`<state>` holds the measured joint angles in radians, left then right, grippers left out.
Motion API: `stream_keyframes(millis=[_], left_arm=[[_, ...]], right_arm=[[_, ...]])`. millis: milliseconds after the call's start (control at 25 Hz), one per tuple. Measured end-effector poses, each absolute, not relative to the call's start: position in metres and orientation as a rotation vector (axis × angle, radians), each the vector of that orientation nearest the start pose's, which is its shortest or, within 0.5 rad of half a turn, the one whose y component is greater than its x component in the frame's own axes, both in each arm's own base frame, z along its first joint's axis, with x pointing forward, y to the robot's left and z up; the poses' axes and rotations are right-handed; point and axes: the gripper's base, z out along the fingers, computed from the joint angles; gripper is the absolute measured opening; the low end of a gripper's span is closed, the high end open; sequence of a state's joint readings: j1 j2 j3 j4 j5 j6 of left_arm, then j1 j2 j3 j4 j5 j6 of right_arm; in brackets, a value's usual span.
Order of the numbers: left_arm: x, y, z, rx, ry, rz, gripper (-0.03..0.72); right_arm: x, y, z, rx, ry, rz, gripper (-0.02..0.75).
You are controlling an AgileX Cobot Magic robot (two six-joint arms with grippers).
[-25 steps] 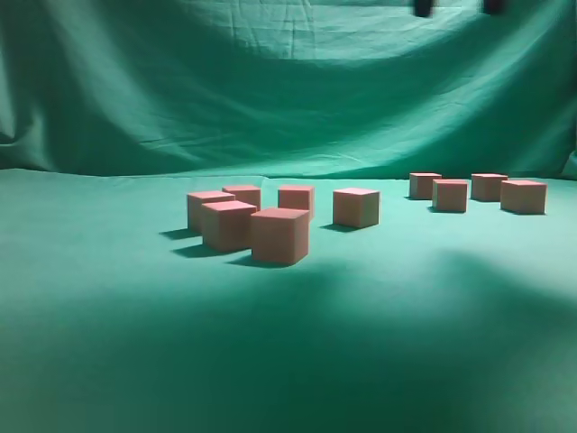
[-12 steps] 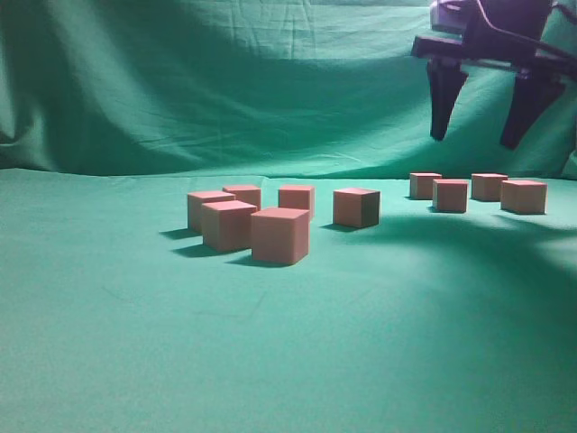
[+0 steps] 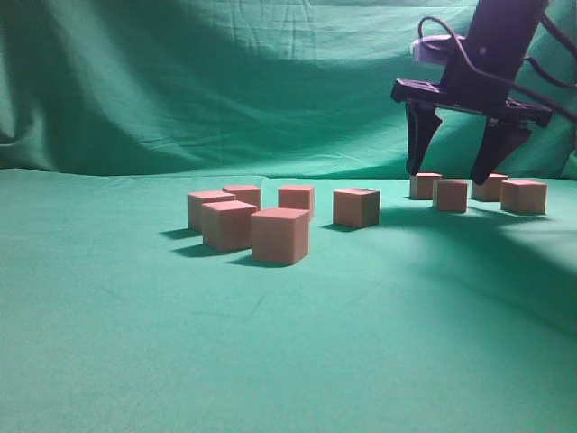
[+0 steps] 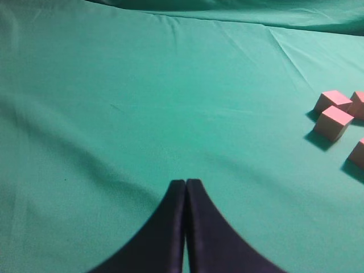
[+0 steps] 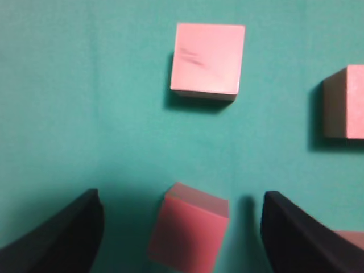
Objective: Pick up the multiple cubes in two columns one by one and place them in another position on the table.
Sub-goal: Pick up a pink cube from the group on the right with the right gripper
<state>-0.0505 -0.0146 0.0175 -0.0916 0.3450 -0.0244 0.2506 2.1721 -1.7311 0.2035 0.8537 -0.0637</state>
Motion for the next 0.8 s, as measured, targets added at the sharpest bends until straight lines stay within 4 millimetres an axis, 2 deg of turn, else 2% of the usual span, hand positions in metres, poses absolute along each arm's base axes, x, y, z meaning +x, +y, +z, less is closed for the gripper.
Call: stream_keyframes(millis=[120, 280, 320, 360, 440, 680, 800], left_arm=[[0.053, -0.005, 0.177, -0.033, 1.832, -0.142, 0.000], [0.053, -0.005, 0.177, -0.033, 1.832, -0.142, 0.000], [0.053, -0.005, 0.177, -0.033, 1.832, -0.142, 0.000], [0.053, -0.005, 0.177, -0.033, 1.832, -0.142, 0.000], [0.053, -0.005, 0.177, -0.033, 1.832, -0.142, 0.000], [0.053, -0.005, 0.177, -0.033, 1.832, -0.142, 0.000], [0.053, -0.005, 0.177, -0.033, 1.832, -0.142, 0.000]], right_arm=[[0.451, 0.130, 0.176, -0.286, 2.770, 0.292, 0.580], [0.453, 0.130, 0.172, -0.287, 2.770, 0.288, 0.430], [0.453, 0.130, 0.172, -0.287, 2.770, 0.288, 0.430], [0.453, 0.130, 0.171, -0.287, 2.772, 0.288, 0.357], [0.453, 0.130, 0.171, -0.287, 2.772, 0.288, 0.259], [0.451, 0.130, 0.172, -0.293, 2.790, 0.289, 0.260], [0.447, 0.130, 0.196, -0.309, 2.803, 0.313, 0.260]])
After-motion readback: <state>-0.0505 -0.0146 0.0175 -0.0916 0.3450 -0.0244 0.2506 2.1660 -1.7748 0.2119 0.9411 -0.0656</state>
